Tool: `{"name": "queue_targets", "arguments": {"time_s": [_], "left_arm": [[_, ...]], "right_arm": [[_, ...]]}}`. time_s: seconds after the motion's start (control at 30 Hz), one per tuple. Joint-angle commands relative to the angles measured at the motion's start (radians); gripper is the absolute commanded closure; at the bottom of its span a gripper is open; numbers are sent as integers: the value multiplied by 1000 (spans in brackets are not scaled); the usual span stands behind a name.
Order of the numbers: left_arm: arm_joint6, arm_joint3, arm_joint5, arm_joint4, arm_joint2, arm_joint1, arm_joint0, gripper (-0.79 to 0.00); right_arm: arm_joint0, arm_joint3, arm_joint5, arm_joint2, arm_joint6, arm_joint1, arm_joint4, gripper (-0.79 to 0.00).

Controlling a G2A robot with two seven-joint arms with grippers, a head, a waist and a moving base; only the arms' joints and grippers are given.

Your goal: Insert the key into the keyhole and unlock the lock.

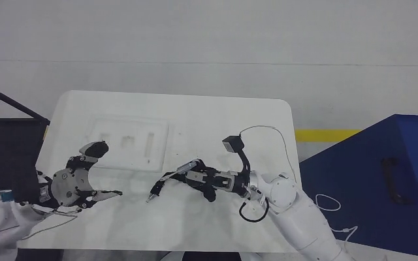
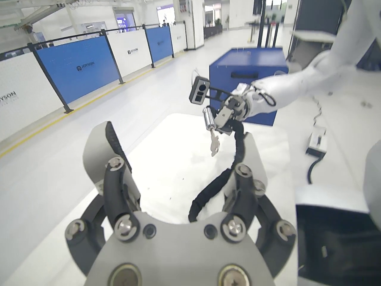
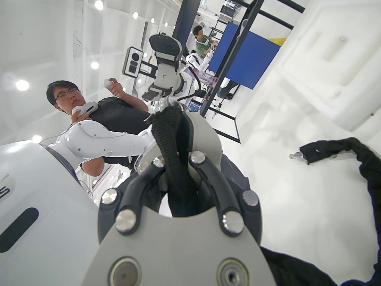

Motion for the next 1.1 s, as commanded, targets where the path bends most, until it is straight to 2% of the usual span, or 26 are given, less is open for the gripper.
{"name": "queue_targets", "arguments": {"time_s": [0.0, 0.1, 0.23, 0.37, 0.53, 0.6, 0.63, 0.67, 0.77, 0.87, 0.97, 1.07], "left_arm": [[-46, 36, 3, -259, 12, 22, 14, -785], [-145, 98, 3, -477, -1, 51, -2, -785], [-145, 98, 3, -477, -1, 51, -2, -785], [-145, 98, 3, -477, -1, 51, -2, -785], [-145, 98, 3, -477, -1, 51, -2, -785], [-145, 98, 3, -477, -1, 51, -2, -785], [-145, 98, 3, -477, -1, 51, -2, -785], [-145, 98, 3, -477, -1, 51, -2, -785], [-145, 98, 3, -477, -1, 51, -2, -785], [-145, 98, 3, -477, -1, 51, -2, -785], [-145, 98, 3, -477, -1, 51, -2, -785], [-145, 98, 3, -477, -1, 51, -2, -785]], "right_arm": [[-2, 5, 10, 4, 9, 2, 4, 0], [-3, 13, 16, 8, 19, 4, 16, 0], [7, 29, 63, -3, 41, 4, 15, 0], [69, 122, 264, -52, 90, -5, 3, 0], [145, 250, 382, -117, 90, -27, -10, 0], [177, 295, 443, -147, 55, -35, -79, 0], [189, 302, 461, -161, 34, -38, -115, -296], [195, 305, 477, -172, 21, -42, -134, -785], [213, 302, 495, -184, -3, -45, -184, -785], [214, 258, 533, -175, -57, -35, -310, -785], [177, 143, 604, -127, -139, -9, -470, -785], [96, -37, 697, -57, -195, 27, -661, -785]]}}
